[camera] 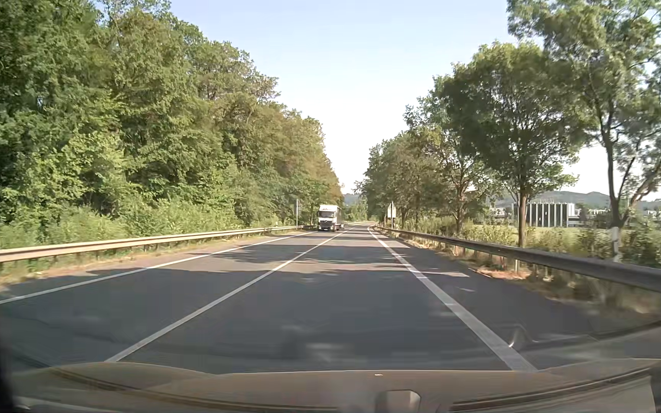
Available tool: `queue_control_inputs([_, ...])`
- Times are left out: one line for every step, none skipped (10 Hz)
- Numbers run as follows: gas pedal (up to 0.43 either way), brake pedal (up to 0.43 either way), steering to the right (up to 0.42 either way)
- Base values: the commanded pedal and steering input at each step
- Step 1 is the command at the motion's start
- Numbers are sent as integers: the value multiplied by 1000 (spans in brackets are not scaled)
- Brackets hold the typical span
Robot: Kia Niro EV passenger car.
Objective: Follow the waypoints while adhering to traffic rules and regulations
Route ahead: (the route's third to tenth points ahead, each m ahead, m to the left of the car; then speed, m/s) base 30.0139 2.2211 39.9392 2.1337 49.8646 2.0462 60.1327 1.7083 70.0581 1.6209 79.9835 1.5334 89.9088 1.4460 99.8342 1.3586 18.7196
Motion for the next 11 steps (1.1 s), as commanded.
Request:
queue_control_inputs([177, 6, 1])
queue_control_inputs([177, 6, 0])
queue_control_inputs([177, 6, 2])
queue_control_inputs([177, 6, 3])
queue_control_inputs([177, 6, 3])
queue_control_inputs([177, 6, 3])
queue_control_inputs([177, 6, 3])
queue_control_inputs([177, 6, 1])
queue_control_inputs([177, 6, 0])
queue_control_inputs([177, 6, 0])
queue_control_inputs([177, 6, 0])
